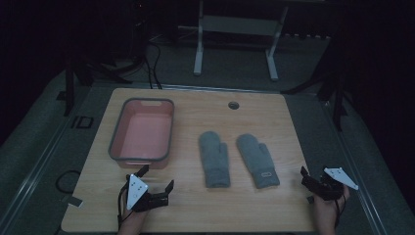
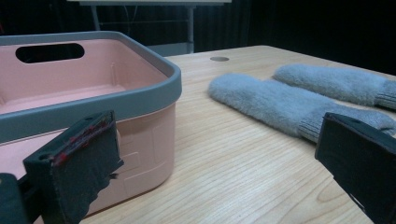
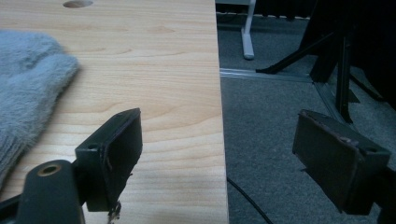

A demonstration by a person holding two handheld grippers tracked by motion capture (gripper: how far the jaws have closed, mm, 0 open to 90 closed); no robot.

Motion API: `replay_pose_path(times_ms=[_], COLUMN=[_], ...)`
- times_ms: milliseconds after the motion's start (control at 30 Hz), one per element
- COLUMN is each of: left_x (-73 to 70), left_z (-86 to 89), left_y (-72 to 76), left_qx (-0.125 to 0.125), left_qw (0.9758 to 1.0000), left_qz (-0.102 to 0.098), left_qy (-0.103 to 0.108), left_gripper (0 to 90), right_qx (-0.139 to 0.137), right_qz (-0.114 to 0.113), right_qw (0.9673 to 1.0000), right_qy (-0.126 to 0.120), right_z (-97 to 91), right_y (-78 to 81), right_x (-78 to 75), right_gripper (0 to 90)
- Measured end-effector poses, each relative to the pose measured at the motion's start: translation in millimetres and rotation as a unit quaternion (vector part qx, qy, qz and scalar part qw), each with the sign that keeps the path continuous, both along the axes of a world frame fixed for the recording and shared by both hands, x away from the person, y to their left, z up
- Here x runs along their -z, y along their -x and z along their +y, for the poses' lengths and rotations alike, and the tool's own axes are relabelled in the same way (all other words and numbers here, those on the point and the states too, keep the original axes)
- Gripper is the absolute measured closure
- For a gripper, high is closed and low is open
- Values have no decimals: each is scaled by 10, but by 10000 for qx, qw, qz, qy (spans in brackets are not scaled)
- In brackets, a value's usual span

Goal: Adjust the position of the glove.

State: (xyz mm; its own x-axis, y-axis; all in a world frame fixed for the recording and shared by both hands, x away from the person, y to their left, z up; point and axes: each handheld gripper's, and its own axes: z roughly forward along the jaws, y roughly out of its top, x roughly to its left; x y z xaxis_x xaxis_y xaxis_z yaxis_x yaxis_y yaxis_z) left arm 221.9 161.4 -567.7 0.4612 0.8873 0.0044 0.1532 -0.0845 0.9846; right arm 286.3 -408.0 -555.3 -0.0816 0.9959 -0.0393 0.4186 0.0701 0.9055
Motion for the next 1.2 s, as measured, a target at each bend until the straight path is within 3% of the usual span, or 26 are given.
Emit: replay_pose_path(times_ms=[167, 233, 333, 467, 567, 833, 933, 1033, 1100, 1200], left_x=[3, -1, -13, -28, -37, -67, -78, -85, -84, -87], left_z=[-6, 1, 19, 28, 26, 9, 4, -1, -2, -5], left_y=[-15, -17, -18, 0, 7, 38, 52, 62, 63, 67], left_qx=[90, 100, 74, 80, 107, 174, 191, 216, 246, 263], left_qw=[10000, 9999, 9999, 9999, 9999, 9998, 9997, 9996, 9996, 9995], left_qz=[13, 7, 4, -10, -16, -61, -89, -94, -75, -67], left_qy=[-22, -8, 89, 92, 112, 125, 101, 121, 142, 155], left_gripper=[1, 0, 1, 1, 1, 1, 1, 1, 1, 1], right_qx=[-90, -243, -360, -625, -831, -1420, -1689, -1912, -2072, -2116], right_qz=[77, 291, 311, 140, 34, 42, 101, 61, 154, 349], right_qw=[9999, 9992, 9988, 9975, 9961, 9891, 9854, 9813, 9779, 9766], right_qy=[114, -131, 73, 292, 303, 374, 158, 237, 211, 130], right_z=[27, 47, 136, 297, 392, 732, 882, 1055, 1158, 1360], right_y=[18, 26, 59, 100, 111, 92, 77, 50, 20, -39], right_x=[-51, -138, -256, -436, -574, -928, -1013, -1060, -1072, -1065], right_gripper=[151, 140, 145, 144, 151, 182, 189, 118, 108, 98])
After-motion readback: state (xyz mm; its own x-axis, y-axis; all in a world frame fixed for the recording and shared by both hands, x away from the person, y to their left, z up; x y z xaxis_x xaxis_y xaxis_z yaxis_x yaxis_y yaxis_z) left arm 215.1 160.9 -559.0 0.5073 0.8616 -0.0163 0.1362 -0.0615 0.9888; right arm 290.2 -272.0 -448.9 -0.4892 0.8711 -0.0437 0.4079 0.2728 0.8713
